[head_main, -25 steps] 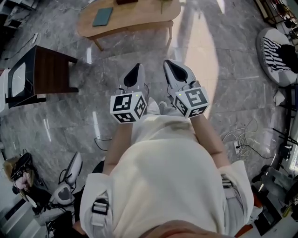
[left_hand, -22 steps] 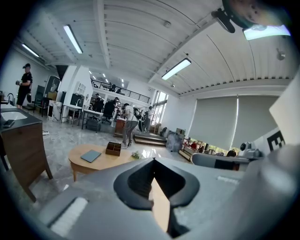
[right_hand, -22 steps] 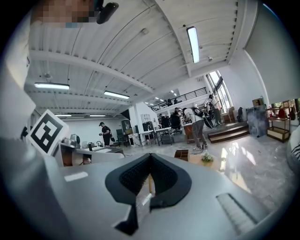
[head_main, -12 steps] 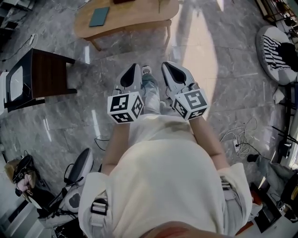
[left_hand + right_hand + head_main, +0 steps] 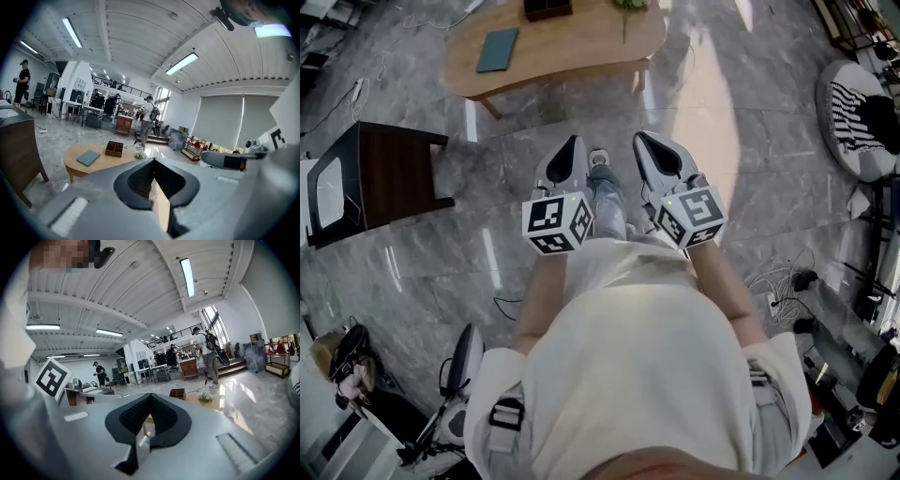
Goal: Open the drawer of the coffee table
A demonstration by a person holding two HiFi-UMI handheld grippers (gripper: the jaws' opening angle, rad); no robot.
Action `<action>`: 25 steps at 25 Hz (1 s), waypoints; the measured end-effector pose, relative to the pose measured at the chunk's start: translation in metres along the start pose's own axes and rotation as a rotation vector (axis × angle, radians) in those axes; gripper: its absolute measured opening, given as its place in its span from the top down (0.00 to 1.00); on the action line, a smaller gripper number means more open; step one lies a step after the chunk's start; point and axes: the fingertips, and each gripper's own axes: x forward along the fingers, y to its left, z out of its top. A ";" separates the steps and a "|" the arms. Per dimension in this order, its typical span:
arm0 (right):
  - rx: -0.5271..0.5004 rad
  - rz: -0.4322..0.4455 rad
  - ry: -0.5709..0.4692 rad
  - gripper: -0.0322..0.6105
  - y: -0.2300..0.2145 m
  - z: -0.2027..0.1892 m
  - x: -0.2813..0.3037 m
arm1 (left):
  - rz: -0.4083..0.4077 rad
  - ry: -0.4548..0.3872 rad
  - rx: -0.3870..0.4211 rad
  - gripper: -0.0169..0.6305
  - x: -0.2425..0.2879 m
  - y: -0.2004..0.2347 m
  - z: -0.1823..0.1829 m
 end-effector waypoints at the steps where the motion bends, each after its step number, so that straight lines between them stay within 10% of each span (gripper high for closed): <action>1: -0.005 -0.001 0.008 0.95 -0.005 0.002 0.010 | 0.004 0.004 -0.005 0.97 0.009 0.007 0.002; 25: -0.006 -0.065 0.084 0.95 -0.116 0.054 0.254 | 0.015 0.073 -0.032 0.97 0.213 0.164 0.078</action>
